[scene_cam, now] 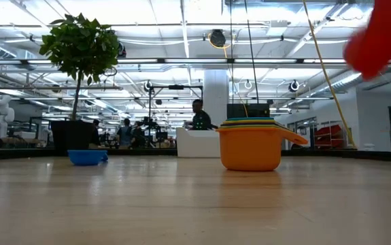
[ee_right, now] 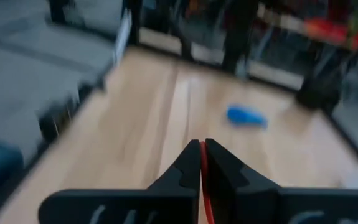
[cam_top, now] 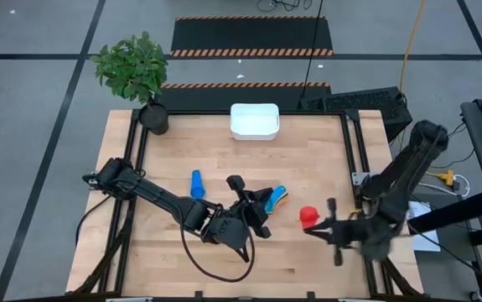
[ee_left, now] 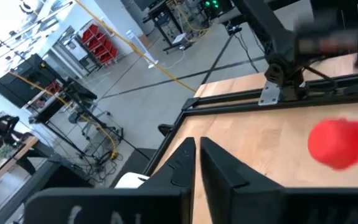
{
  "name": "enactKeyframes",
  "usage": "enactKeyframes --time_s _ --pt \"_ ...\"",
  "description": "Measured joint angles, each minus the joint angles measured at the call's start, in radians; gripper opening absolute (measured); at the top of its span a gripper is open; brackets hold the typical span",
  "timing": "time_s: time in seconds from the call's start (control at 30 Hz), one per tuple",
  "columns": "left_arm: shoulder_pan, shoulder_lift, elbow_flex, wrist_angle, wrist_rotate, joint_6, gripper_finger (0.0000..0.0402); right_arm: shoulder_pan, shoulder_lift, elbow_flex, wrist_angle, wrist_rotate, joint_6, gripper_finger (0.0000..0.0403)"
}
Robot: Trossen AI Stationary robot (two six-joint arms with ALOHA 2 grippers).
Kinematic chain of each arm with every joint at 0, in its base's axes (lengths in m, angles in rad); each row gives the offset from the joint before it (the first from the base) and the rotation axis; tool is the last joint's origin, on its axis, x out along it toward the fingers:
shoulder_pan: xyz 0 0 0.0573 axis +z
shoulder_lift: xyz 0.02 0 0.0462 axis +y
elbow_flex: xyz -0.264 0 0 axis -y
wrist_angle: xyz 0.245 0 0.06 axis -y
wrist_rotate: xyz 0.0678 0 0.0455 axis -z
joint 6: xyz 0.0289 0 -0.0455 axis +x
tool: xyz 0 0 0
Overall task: Nest measuring cups in basket
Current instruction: Stack the red measuring cup on top of the light blue measuring cup
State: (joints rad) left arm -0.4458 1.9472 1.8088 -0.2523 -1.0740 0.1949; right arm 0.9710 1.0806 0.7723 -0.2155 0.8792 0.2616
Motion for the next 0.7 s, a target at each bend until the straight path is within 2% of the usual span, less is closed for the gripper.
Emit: enactKeyframes --time_s 0.1,0.2,0.3,0.47,0.57,0.7 --pt "-0.001 0.000 0.000 0.001 0.000 -0.032 0.0057 0.048 -0.091 0.000 0.103 0.070 -0.146 0.0000" --pt "-0.001 0.000 0.000 0.012 0.002 -0.067 0.0101 0.076 -0.159 -0.030 0.274 0.083 -0.316 0.0000" --pt "0.007 0.000 0.000 0.027 0.040 -0.111 0.0148 0.084 -0.217 -0.079 0.476 0.006 -0.466 0.0000" --pt "0.046 0.000 0.000 0.029 0.252 -0.241 0.0209 0.073 -0.284 -0.197 0.784 -0.168 -0.625 0.0000" --pt "0.069 0.012 0.000 0.026 0.401 -0.305 0.0223 0.056 -0.317 -0.255 0.919 -0.264 -0.667 0.0000" --pt "0.078 0.043 -0.001 0.046 0.446 -0.426 0.0219 0.029 -0.348 -0.286 1.026 -0.384 -0.682 0.0000"
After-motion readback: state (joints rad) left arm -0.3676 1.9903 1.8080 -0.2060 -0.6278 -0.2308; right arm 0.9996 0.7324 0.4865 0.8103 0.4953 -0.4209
